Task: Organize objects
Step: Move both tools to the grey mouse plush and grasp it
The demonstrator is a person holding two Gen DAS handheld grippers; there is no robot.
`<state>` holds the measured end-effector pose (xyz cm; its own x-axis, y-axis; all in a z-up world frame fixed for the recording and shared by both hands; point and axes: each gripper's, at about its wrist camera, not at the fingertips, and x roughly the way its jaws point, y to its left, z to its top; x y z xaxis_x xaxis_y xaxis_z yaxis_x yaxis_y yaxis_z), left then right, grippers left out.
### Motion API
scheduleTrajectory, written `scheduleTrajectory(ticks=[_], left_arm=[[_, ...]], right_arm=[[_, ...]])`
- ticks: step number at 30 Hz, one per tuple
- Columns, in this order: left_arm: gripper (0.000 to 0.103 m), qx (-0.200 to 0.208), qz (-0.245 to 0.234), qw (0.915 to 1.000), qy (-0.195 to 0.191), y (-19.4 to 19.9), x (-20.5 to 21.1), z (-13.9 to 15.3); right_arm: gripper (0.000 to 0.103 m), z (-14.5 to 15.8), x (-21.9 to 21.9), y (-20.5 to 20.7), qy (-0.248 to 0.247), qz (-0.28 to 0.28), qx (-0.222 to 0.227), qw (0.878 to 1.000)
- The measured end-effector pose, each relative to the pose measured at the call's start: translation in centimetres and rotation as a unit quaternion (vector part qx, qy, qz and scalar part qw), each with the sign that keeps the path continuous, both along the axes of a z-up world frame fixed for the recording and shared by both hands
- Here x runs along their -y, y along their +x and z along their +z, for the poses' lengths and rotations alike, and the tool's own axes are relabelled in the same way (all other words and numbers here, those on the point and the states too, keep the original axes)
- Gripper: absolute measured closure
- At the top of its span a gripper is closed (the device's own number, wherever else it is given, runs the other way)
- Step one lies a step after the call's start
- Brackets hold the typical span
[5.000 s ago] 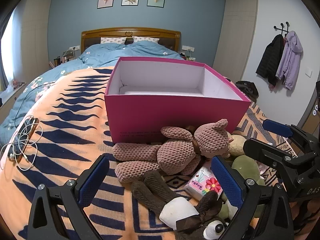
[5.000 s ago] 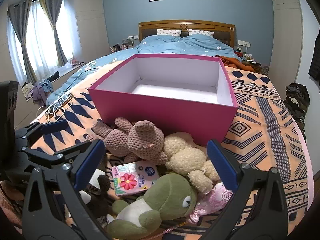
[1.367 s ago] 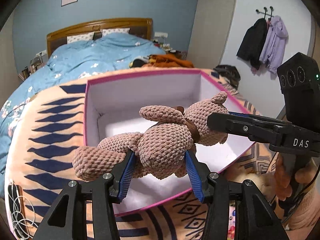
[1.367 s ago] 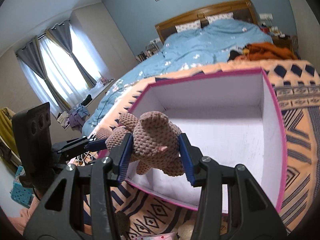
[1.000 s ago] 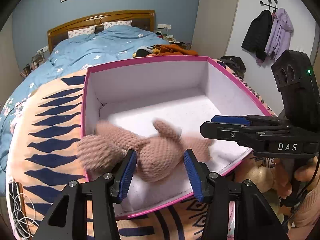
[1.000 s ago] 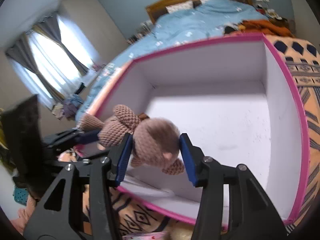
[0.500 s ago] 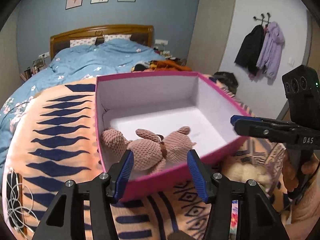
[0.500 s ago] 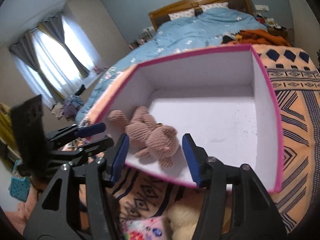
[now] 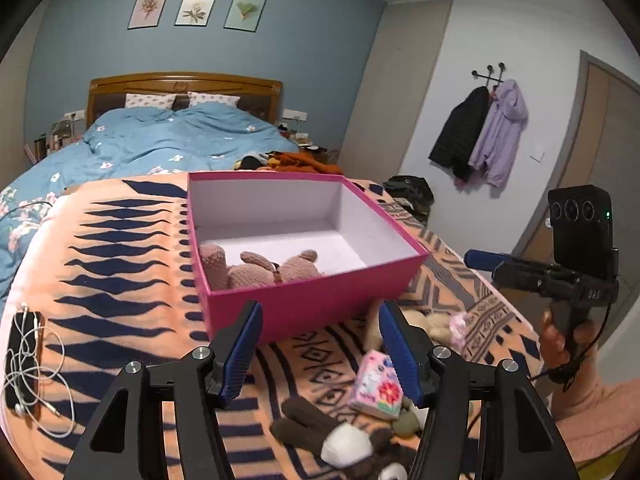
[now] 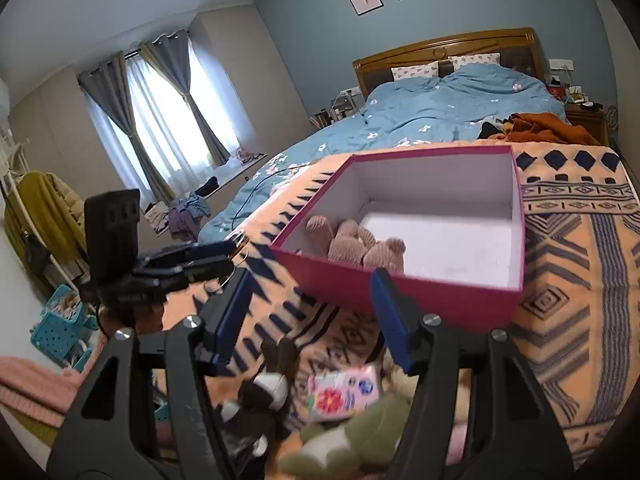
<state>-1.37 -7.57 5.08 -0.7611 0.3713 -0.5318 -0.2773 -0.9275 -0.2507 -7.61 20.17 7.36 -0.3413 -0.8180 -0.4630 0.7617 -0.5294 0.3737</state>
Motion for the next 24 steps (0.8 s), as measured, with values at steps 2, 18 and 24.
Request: scheduleTrajectory(ticks=[2,18,24], left_arm=[[0.041,0.005,-0.001,0.9999,-0.009,0.8,-0.5,-0.4],[0.041,0.075,0.012,0.9966,-0.031,3.3,-1.4,-6.3],[0.041,0.088,0.023,0.9957,-0.020,3.4,-0.5,-7.2]], right_arm=[[0.040,-0.5,-0.4,1.4,0.017,0.005,-0.002,1.000],[0.040,-9.2,5.8,8.8,0.137,0.135,0.053,0.980],[0.040,-10.0,7.8,10.6,0.191,0.139,0.016,0.972]])
